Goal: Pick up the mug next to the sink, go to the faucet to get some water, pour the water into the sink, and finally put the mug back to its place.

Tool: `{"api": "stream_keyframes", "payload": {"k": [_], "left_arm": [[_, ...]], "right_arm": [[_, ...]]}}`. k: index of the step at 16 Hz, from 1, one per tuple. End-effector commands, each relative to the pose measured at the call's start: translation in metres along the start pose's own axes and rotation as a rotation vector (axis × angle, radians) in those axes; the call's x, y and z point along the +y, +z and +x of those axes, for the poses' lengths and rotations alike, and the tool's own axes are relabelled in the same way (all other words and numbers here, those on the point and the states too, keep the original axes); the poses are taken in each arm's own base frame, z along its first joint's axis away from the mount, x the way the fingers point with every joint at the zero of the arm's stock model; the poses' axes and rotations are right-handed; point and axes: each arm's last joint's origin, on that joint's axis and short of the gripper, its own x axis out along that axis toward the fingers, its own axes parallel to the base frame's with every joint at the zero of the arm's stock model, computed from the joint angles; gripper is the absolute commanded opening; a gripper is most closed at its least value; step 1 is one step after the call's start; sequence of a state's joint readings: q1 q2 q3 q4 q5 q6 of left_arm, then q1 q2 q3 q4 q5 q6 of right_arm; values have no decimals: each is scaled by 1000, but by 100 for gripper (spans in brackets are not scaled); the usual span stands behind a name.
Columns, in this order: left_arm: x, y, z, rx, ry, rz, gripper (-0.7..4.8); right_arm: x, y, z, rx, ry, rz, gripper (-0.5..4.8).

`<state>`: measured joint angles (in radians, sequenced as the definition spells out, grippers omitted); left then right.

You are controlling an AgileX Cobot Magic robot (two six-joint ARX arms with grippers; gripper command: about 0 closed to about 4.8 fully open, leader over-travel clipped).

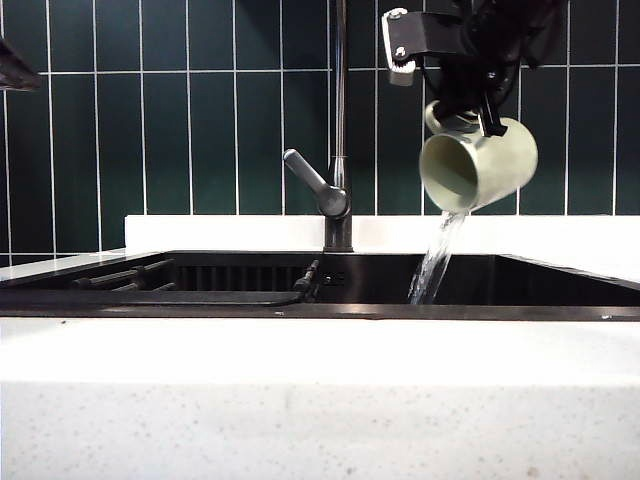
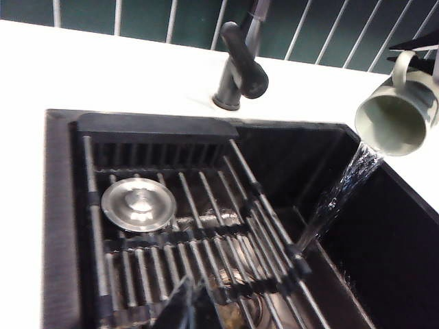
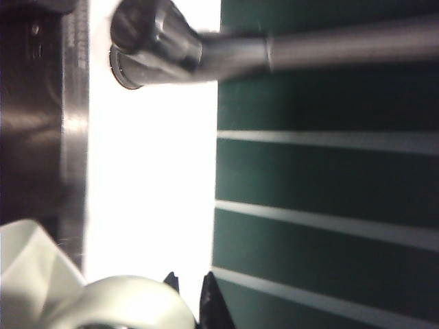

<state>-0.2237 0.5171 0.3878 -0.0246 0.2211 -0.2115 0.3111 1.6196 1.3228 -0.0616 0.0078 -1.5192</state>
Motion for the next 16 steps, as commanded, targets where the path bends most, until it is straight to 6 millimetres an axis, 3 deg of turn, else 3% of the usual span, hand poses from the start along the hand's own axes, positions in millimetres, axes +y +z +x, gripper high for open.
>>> {"api": "stream_keyframes", "payload": {"k": [1,4,7,9,11,14,16], "left_arm": [[1,-3,-4,-29,38,2,-6],[1,-3,-4,-28,28,5,-6],[1,-4,-4,-21,29,50,-6],[1,-4,-4,-22,29,52,-6],[0,-4,-4,-18,11,54,-6],[0,-4,-5,-21,11,56,-6],[0,-4,-6,-23,10,56,-6]], "right_arm": [[-19,14,-11,-22,-129,-54,32],[-18,24,-12,-36,-129,-102,31],[-19,19,-12,-25,-129,166,31],[-21,-2,-13,7,-142,489,31],[-17,-36,-14,73,-169,795,30],[6,-89,-16,140,-198,1156,20],[31,-124,-23,147,-272,1385,20]]}}
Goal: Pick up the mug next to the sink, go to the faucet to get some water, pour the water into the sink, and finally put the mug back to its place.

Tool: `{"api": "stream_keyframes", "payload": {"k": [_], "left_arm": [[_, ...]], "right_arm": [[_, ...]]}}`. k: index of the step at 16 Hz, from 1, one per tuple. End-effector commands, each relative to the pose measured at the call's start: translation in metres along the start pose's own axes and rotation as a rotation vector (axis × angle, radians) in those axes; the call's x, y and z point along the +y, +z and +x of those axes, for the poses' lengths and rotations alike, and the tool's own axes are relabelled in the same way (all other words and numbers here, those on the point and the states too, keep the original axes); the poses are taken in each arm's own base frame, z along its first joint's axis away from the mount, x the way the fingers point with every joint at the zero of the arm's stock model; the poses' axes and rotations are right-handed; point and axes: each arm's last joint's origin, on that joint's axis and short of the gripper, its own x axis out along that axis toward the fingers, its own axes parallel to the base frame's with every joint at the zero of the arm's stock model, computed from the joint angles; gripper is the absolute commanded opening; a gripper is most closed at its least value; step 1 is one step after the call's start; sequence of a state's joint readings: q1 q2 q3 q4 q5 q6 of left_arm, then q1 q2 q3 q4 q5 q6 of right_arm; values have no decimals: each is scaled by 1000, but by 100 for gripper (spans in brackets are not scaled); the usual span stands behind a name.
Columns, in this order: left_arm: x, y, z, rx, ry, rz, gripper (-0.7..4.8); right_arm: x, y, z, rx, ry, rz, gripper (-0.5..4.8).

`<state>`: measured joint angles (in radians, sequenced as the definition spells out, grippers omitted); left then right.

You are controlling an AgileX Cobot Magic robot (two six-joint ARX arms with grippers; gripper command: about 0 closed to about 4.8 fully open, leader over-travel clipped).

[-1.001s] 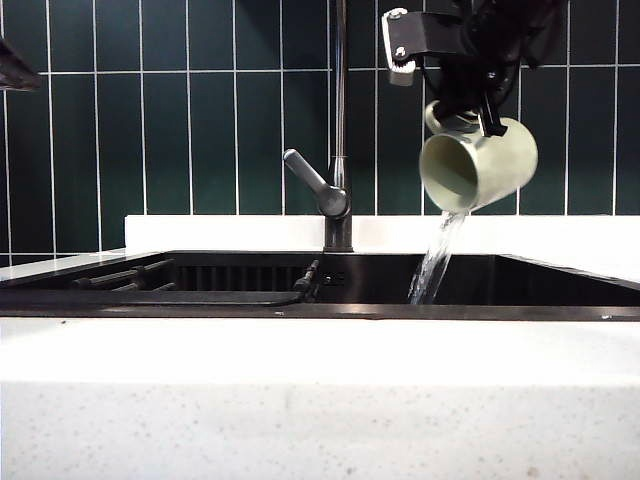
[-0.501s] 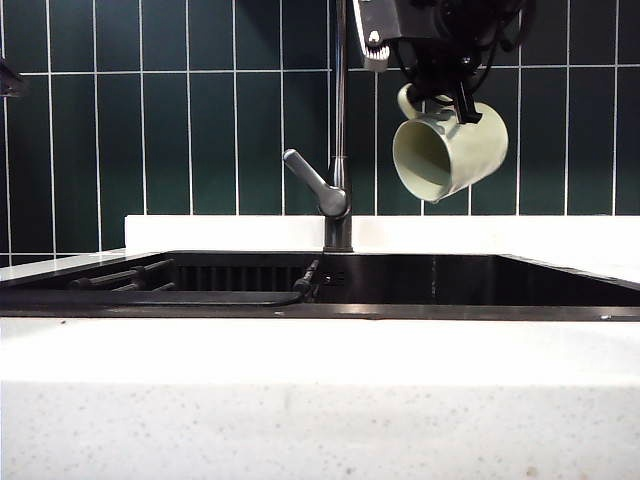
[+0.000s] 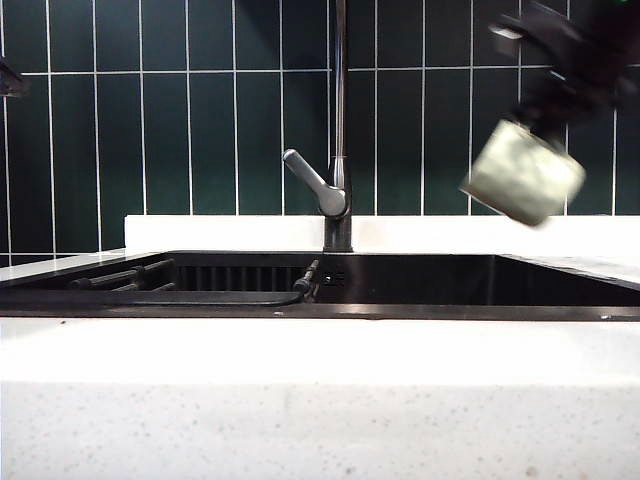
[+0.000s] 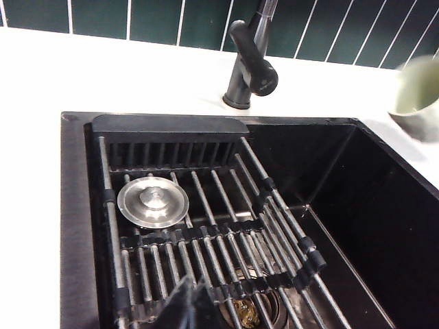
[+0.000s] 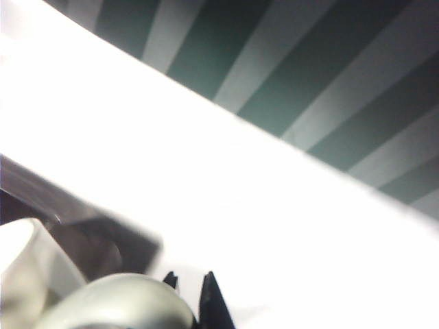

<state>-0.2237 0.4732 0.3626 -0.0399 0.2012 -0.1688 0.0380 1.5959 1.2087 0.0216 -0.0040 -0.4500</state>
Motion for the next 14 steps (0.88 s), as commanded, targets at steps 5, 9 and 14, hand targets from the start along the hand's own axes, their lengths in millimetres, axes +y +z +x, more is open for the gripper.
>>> {"api": "stream_keyframes", "payload": {"k": [5,9,14], "left_arm": [[-1,2,-1,-17,-9,15,-6],[-1,0,-1,6,-4,12,-6],[-1,0,-1,6,-5,30,-6]], "right_arm": [[-38,-82,-18,-266,-190,607,8],[-28,-114,-22,-227,-200,687,9],[-24,-121,-25,-248,-245,738,13]]}}
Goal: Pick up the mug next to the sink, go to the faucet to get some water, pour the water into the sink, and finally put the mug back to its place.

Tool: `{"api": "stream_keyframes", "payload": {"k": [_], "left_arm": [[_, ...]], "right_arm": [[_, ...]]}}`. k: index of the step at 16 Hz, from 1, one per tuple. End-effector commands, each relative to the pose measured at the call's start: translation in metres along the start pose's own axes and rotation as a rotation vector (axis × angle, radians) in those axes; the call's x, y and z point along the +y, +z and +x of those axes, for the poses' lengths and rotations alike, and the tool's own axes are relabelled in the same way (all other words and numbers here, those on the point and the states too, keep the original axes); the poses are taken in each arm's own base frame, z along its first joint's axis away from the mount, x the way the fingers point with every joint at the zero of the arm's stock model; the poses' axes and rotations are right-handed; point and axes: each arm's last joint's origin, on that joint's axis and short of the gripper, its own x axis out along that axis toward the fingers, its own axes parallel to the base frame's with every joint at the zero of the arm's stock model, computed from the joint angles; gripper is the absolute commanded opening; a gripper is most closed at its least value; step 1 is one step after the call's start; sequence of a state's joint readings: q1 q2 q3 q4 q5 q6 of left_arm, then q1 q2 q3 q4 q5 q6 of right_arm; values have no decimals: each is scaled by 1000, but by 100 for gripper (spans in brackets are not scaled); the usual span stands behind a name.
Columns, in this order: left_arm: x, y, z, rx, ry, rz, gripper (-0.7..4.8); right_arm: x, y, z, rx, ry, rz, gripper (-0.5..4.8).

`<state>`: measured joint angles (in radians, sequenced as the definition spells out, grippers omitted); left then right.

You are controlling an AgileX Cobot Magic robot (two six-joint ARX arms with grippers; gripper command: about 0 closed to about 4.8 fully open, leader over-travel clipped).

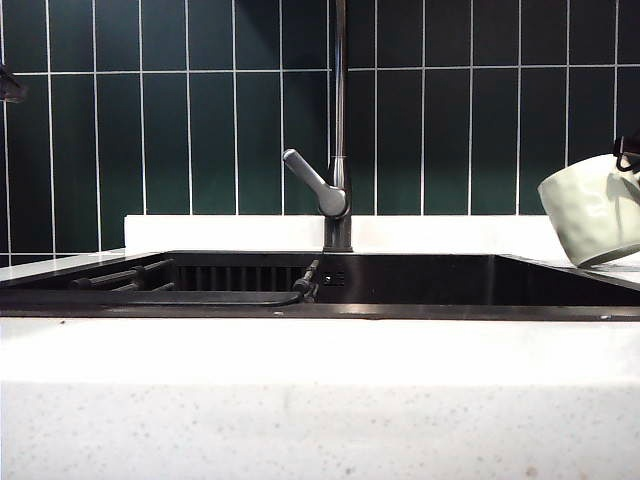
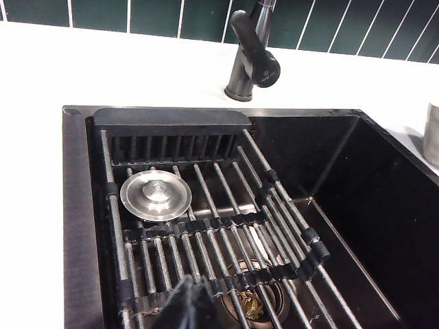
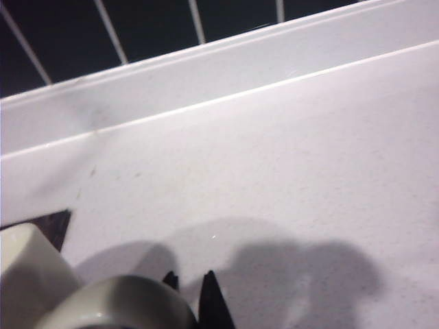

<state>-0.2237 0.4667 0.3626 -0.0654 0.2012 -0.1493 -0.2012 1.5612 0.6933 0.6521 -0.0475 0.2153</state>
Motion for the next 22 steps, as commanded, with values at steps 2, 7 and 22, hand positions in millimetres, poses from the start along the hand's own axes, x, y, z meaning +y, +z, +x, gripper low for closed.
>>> {"api": "stream_keyframes", "payload": {"k": [2,7,22], "left_arm": [[-1,2,0,-9,-7,14,-6],[-1,0,-1,6,-16,10,-6],[0,-6,-1,65,-20,6,-6]], "right_arm": [[2,11,-2,-95,5,25,54],[2,2,-5,48,28,30,96],[4,7,-53,343,-58,-18,140]]}}
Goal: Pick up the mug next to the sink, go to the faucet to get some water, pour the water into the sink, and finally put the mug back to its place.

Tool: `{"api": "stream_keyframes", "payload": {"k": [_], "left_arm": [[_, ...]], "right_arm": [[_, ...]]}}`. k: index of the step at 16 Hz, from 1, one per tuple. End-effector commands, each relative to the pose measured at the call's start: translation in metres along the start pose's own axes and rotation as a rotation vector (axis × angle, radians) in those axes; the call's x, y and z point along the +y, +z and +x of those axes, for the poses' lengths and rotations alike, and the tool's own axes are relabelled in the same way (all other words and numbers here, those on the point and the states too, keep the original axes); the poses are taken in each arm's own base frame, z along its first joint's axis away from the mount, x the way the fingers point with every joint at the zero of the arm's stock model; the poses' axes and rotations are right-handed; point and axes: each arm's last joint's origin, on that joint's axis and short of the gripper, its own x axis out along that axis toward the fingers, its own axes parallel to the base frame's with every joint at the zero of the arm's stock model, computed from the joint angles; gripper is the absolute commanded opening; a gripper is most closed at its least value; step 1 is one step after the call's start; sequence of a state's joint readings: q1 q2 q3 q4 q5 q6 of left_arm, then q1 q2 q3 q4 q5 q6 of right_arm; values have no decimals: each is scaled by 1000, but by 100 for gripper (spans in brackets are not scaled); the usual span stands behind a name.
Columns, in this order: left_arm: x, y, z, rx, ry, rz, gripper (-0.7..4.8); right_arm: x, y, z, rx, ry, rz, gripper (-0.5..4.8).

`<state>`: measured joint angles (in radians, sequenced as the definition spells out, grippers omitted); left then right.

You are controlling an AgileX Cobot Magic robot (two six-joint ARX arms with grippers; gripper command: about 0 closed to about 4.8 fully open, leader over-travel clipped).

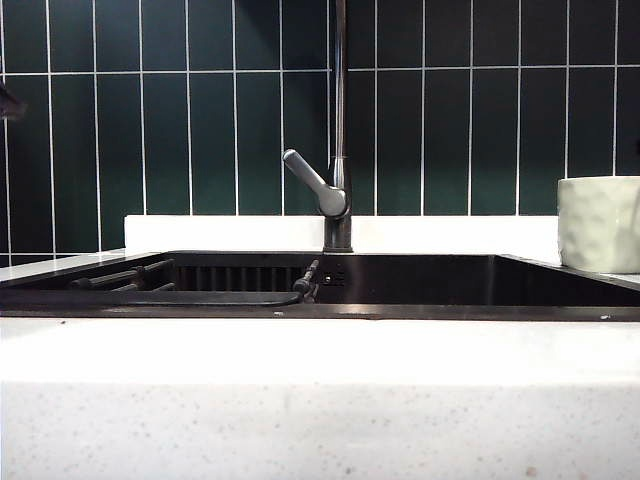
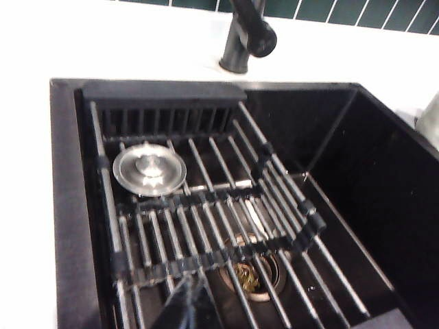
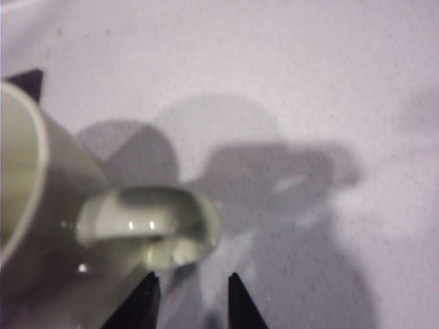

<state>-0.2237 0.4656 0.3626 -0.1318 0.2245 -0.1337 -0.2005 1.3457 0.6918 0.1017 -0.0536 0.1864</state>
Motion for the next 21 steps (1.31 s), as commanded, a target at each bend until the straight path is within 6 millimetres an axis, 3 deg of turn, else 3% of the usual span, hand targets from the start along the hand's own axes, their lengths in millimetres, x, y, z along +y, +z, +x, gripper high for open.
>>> {"api": "stream_keyframes", "payload": {"k": [1,3,4,5,10,14,16,21], "left_arm": [[0,0,0,7,-4,2,-6],[0,-2,-2,25,-2,-3,-6],[-1,-3,-4,34,0,-5,-6],[-2,-4,-9,34,0,-4,-6],[-8,-10,-40,-23,0,-3,-6],[-12,-9,-57,-129,-14,33,-6],[-12,-9,-57,-125,-14,43,-5],[-5,-25,-44,-107,41,19,-5]], "right_arm": [[2,4,-18,10,16,-7,139],[4,8,-30,-6,30,-9,128],[5,10,-40,-17,40,-25,89],[8,13,-53,-35,55,-72,84],[26,19,-110,-195,136,-167,84],[34,10,-158,-341,208,-193,84],[33,-4,-184,-387,251,-206,84],[25,-20,-219,-477,253,-299,62]]}}
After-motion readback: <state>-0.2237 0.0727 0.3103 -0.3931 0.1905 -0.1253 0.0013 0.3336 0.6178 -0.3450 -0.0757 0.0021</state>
